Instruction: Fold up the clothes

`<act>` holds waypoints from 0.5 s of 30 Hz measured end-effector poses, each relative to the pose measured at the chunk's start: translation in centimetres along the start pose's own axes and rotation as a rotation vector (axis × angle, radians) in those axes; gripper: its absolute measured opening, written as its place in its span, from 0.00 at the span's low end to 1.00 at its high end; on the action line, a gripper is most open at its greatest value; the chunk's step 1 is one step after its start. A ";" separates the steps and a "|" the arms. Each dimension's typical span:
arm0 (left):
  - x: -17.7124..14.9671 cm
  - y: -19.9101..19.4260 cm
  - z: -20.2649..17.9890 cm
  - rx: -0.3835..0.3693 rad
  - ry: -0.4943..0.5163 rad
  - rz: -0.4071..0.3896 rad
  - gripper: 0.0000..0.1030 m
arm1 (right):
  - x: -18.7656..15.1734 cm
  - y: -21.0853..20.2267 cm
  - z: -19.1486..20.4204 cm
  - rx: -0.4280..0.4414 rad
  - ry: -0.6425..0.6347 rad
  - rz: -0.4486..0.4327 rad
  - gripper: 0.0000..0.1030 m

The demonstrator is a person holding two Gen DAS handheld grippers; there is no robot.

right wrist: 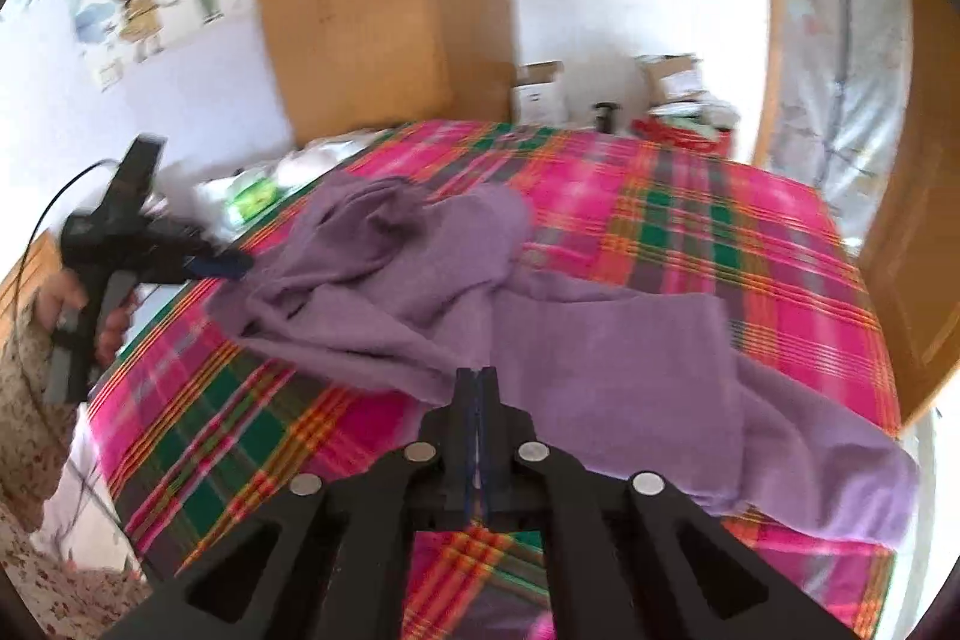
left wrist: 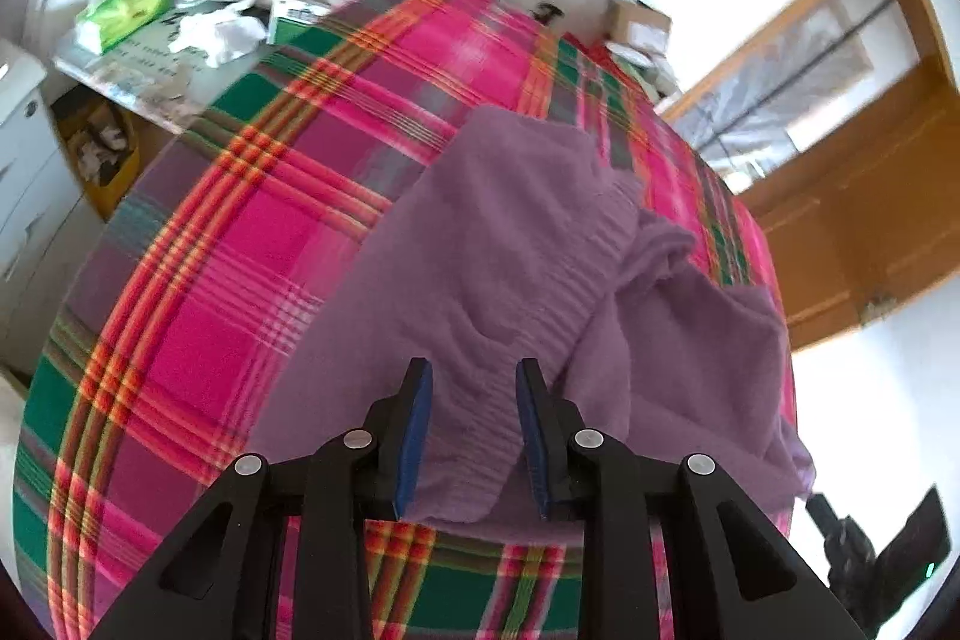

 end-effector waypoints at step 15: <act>-2.4 1.9 -2.7 0.250 0.336 -0.047 0.32 | 0.2 3.7 6.0 0.117 -0.125 0.028 0.31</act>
Point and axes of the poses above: each gripper's, at about its wrist camera, not at the fingertips, and y roughly the way its jaws point, z to its left, x to its top, the point moved 9 cm from there along y, roughly the way its jaws point, and after that the axes turned 13 degrees about x, right-handed, at the moved point
